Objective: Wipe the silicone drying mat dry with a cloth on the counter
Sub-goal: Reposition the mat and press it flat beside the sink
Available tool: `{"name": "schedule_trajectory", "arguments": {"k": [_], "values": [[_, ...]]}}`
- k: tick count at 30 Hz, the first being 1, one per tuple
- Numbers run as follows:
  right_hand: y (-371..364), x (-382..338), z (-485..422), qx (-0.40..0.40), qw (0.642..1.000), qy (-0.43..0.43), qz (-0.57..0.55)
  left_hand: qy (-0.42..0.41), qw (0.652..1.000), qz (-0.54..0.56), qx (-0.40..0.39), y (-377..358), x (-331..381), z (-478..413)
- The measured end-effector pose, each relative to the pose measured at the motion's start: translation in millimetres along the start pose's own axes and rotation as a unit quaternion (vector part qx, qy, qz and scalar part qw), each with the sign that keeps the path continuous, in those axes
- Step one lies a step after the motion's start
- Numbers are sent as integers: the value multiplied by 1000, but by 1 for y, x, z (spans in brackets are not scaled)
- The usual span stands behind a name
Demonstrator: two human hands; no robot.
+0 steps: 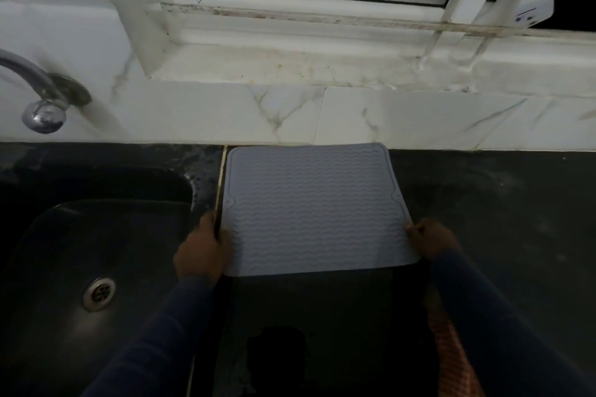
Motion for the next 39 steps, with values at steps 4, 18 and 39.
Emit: {"name": "schedule_trajectory", "arguments": {"k": [4,18,39], "values": [[25,-29,-4,93,994,49,26,-128,990,-47,37,-8,35,-21],[4,-127,-85,99,979,164,69,-186,971,-151,-13,-63,81,-77],[-6,-1,25,55,994,-93,-27,-209,966,-141,-49,-56,72,-56]]}}
Point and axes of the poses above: each hand's wrist, its own z-axis away from the middle knuckle, its own y-axis out of the back of the hand, x = y × z, the point moved 6 cm from there along -z, towards the middle knuckle, and after that the axes turned 3 degrees about z, right-handed, at the moved point
